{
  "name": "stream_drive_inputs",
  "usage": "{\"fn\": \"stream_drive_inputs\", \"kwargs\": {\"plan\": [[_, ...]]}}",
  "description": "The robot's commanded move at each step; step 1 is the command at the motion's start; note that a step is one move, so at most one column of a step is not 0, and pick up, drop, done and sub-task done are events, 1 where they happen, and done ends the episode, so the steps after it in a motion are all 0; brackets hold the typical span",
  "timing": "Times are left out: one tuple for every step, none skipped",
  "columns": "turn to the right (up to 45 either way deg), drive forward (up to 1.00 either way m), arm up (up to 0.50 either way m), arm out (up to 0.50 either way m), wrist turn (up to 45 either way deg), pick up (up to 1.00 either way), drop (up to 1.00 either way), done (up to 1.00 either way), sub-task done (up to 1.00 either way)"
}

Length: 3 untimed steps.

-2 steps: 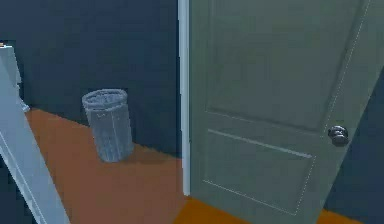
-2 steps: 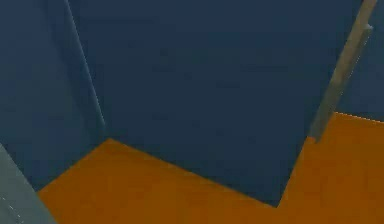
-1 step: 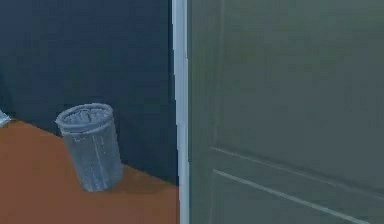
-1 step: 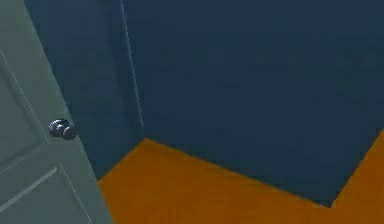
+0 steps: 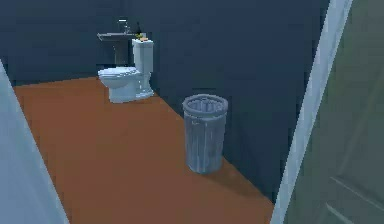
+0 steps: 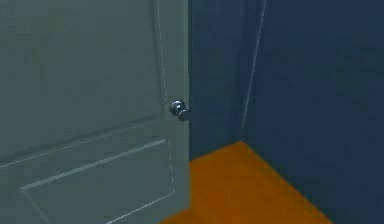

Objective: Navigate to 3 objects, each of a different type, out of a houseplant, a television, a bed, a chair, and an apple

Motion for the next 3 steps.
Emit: {"fn": "stream_drive_inputs", "kwargs": {"plan": [[0.0,0.80,0.00,0.00,0.0,0.00,0.00,0.00,0.00],[-36.0,0.00,0.00,0.00,0.0,0.00,0.00,0.00,0.00],[0.0,1.00,0.00,0.00,0.0,0.00,0.00,0.00,0.00]]}}
